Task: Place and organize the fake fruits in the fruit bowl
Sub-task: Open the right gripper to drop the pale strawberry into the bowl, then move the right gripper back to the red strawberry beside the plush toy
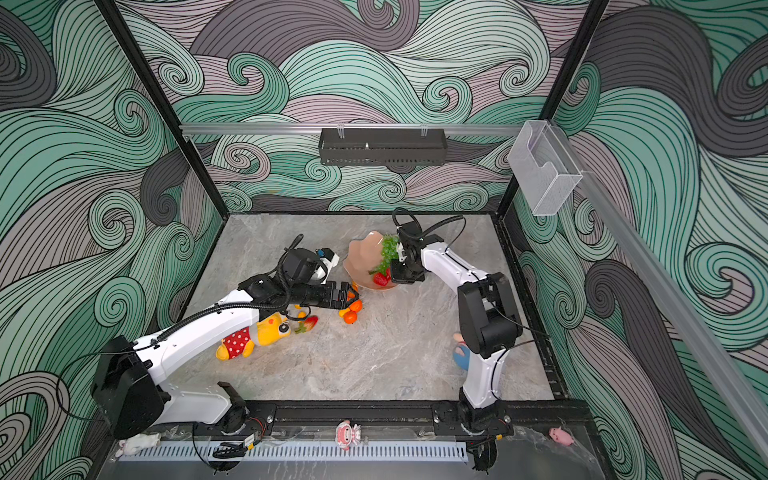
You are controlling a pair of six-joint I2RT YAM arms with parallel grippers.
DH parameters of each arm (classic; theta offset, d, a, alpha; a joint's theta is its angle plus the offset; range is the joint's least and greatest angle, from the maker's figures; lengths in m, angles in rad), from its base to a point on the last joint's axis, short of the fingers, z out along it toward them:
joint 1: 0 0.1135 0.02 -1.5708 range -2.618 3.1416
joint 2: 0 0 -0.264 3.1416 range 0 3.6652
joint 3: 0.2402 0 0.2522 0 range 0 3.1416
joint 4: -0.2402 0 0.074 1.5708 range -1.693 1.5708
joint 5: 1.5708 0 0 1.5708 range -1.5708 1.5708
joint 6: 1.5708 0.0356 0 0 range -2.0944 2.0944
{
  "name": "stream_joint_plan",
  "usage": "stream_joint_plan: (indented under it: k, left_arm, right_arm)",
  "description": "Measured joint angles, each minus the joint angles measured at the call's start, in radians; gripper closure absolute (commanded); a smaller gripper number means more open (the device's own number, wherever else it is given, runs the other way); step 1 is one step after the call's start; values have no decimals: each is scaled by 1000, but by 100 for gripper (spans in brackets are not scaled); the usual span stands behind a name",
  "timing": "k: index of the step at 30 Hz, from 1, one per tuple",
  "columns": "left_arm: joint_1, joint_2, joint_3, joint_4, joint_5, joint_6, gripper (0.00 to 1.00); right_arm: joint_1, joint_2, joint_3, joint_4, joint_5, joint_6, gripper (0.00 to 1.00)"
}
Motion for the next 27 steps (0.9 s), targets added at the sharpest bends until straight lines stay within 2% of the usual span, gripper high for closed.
stream_joint_plan:
  k: [11, 14, 22, 27]
  left_arm:
    - [0, 0, 0, 0, 0, 0, 1]
    - [0, -1, 0, -1, -2, 0, 1]
    - [0, -58, -19, -11, -41, -17, 1]
    - [0, -165, -81, -32, -93, -43, 1]
  right_arm:
    - [0, 26, 8, -5, -2, 0, 82]
    - [0, 14, 5, -7, 4, 0, 76]
    - [8, -158, -52, -7, 10, 4, 70]
    - [79, -243, -106, 8, 24, 33, 70]
